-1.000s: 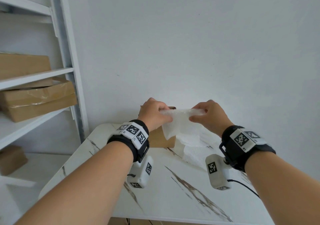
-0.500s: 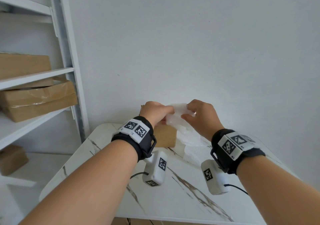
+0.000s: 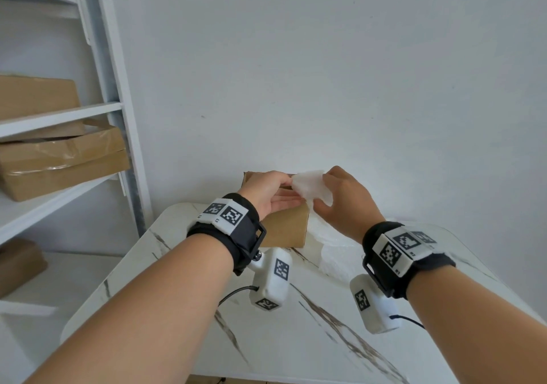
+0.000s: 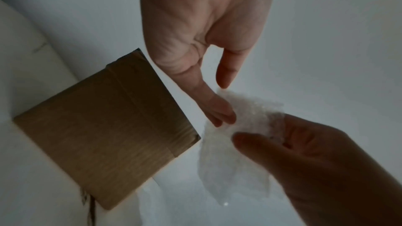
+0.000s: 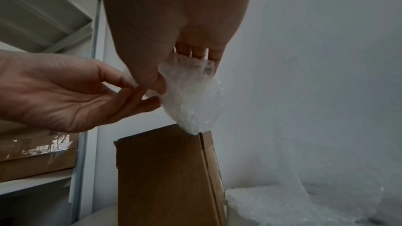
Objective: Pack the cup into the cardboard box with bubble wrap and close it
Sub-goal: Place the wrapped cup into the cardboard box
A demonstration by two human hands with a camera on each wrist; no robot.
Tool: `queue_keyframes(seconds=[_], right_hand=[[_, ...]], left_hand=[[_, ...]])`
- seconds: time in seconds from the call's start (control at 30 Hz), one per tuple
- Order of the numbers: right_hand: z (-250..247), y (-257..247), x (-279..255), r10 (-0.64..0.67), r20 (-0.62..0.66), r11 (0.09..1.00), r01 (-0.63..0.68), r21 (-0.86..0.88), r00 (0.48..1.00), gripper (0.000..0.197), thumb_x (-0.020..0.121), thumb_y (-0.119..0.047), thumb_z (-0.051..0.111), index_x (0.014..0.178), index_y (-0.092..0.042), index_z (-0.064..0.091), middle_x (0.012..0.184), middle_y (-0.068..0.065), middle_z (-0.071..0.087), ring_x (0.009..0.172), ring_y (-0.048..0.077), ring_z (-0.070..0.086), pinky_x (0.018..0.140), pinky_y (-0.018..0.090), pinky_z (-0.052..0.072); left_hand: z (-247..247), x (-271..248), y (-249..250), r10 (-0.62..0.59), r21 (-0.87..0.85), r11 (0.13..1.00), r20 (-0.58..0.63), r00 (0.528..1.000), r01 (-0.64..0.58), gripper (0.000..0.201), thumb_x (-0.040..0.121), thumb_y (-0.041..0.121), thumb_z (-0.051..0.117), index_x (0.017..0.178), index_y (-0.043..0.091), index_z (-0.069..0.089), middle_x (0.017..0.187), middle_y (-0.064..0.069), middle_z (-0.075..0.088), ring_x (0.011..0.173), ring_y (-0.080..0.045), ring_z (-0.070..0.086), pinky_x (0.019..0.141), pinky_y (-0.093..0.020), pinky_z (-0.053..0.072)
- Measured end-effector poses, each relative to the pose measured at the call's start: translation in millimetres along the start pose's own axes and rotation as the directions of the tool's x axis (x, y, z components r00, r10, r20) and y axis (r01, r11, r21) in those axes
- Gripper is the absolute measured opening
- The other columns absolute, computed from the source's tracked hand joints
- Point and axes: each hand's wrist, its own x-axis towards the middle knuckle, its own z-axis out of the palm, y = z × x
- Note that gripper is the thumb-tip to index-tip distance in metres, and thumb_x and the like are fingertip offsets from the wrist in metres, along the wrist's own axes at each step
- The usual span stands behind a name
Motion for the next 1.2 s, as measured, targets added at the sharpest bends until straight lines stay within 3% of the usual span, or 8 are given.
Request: queue_keyframes(seconds=[0.07,0.17,0.23,0.37,0.8,0.97,1.1,1.2], right_hand=[[3.6,3.1,2.7,0.036,-0.017,0.999,-0.036,-0.007,0.999,0.015,0.086,-0.024,0.056,0.092,-0.011,0.053,0.092,0.000,0.049,0.079,0.020,0.051,0.064,0.027,0.040],[4.8,10.1,7.0,0.111,-0.053,0.990,-0.106,0.088,0.992,0.041,0.086,-0.025,0.059,0.123,-0.010,0.050,0.104,0.001,0.059,0.094,0.022,0.058,0.075,0.030,0.047],[4.6,16.0,10.5,0.153,-0.095,0.980,-0.138,0.145,0.984,0.040,0.084,-0.024,0.061,0.119,-0.010,0.050,0.093,0.000,0.059,0.082,0.021,0.057,0.068,0.030,0.046],[5.5,28.9,13.9,0.251,-0.119,0.948,-0.219,0.232,0.961,0.026,0.084,-0.024,0.063,0.104,-0.011,0.054,0.080,-0.003,0.054,0.070,0.019,0.051,0.063,0.027,0.039],[-7.4,15.0,10.5,0.305,-0.139,0.903,-0.240,0.358,0.942,0.019,0.083,-0.025,0.063,0.082,-0.011,0.049,0.066,-0.008,0.044,0.060,0.010,0.041,0.053,0.021,0.034],[-12.8,-0.9,4.7,0.287,-0.128,0.907,-0.227,0.354,0.949,0.021,0.082,-0.024,0.062,0.087,-0.005,0.056,0.074,0.003,0.055,0.067,0.019,0.048,0.056,0.024,0.038],[-19.0,-5.2,3.8,0.307,-0.158,0.898,-0.231,0.374,0.939,0.023,0.082,-0.025,0.062,0.091,-0.004,0.057,0.078,0.007,0.058,0.068,0.019,0.049,0.057,0.025,0.040],[-22.6,-3.4,5.4,0.313,-0.176,0.894,-0.228,0.385,0.933,0.022,0.083,-0.024,0.063,0.088,-0.004,0.056,0.071,0.000,0.049,0.062,0.014,0.043,0.055,0.022,0.036]], left_hand=[[-1.9,8.7,0.6,0.119,0.303,0.950,-0.121,0.986,-0.077,0.020,0.092,0.006,0.050,0.105,0.000,0.063,0.095,-0.019,0.073,0.083,-0.030,0.071,0.078,-0.037,0.061],[-15.5,28.3,-2.5,0.496,0.868,0.469,-0.109,0.862,-0.160,0.024,0.090,0.009,0.046,0.102,0.011,0.067,0.100,-0.002,0.069,0.094,-0.023,0.066,0.087,-0.035,0.054],[-23.5,36.9,-7.7,0.484,0.958,0.235,0.029,0.875,-0.161,0.025,0.087,0.015,0.053,0.108,0.020,0.066,0.112,0.000,0.064,0.107,-0.021,0.060,0.092,-0.033,0.050],[-29.6,43.7,-18.1,0.291,0.992,0.030,0.110,0.950,-0.124,0.037,0.086,0.032,0.060,0.122,0.021,0.062,0.122,-0.001,0.063,0.112,-0.022,0.059,0.093,-0.034,0.047],[-29.9,10.3,-24.1,0.294,0.976,0.072,0.175,0.940,-0.204,0.032,0.088,0.029,0.064,0.118,0.018,0.068,0.119,0.001,0.068,0.109,-0.019,0.061,0.089,-0.029,0.047],[-24.7,-13.3,-16.8,0.288,0.955,0.211,0.141,0.947,-0.207,0.033,0.081,0.049,0.062,0.082,0.019,0.075,0.088,0.001,0.073,0.086,-0.017,0.066,0.078,-0.033,0.054],[-43.7,-6.4,-6.1,0.507,0.961,0.272,-0.104,0.855,-0.045,0.041,0.085,0.031,0.058,0.125,0.022,0.058,0.127,-0.003,0.057,0.119,-0.023,0.052,0.094,-0.037,0.048],[-59.3,3.0,-11.6,0.274,0.889,0.423,-0.308,0.911,0.173,0.055,0.083,0.025,0.060,0.135,0.015,0.045,0.131,-0.007,0.053,0.116,-0.026,0.054,0.090,-0.033,0.049]])
